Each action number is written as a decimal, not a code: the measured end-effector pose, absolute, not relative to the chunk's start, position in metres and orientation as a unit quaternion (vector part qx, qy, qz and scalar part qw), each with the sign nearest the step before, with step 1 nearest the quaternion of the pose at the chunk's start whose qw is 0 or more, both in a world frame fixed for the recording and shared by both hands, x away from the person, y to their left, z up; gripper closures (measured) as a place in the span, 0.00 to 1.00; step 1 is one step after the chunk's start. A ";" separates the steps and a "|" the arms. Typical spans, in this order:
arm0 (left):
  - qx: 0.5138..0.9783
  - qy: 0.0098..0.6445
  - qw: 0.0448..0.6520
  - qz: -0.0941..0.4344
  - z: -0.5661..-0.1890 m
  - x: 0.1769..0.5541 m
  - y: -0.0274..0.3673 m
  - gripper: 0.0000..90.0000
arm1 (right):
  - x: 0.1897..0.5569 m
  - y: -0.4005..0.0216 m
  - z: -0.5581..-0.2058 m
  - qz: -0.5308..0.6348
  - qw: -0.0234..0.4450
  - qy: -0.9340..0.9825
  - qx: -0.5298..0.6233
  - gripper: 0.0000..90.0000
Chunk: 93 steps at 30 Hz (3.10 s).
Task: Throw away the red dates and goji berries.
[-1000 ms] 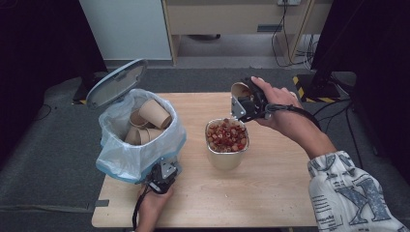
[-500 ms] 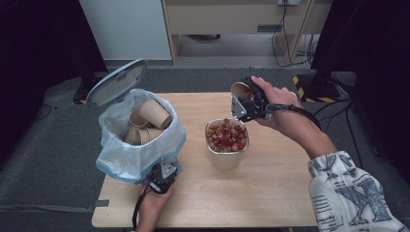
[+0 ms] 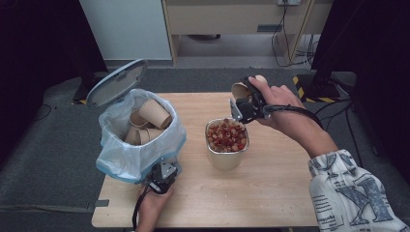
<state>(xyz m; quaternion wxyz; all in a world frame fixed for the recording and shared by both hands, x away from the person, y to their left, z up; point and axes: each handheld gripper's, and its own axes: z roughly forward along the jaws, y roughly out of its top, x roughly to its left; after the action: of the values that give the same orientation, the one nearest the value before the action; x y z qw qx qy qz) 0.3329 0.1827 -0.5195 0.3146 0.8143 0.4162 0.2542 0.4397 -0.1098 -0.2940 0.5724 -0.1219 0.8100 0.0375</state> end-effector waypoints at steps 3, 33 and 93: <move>0.814 0.416 0.315 0.254 -0.520 0.333 0.183 0.97 | 0.439 -0.109 -0.294 0.033 0.574 0.809 -0.125 0.38; 0.814 0.416 0.315 0.254 -0.520 0.333 0.183 0.96 | 0.437 -0.106 -0.291 -0.011 0.591 0.791 -0.157 0.39; 0.815 0.416 0.314 0.254 -0.519 0.333 0.182 0.96 | 0.439 -0.097 -0.304 -0.077 0.594 0.775 -0.202 0.39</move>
<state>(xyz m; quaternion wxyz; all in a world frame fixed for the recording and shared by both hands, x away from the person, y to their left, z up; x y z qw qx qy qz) 0.3328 0.1824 -0.5194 0.3138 0.8149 0.4160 0.2539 0.4388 -0.0971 -0.3037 0.5942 -0.2019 0.7748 -0.0769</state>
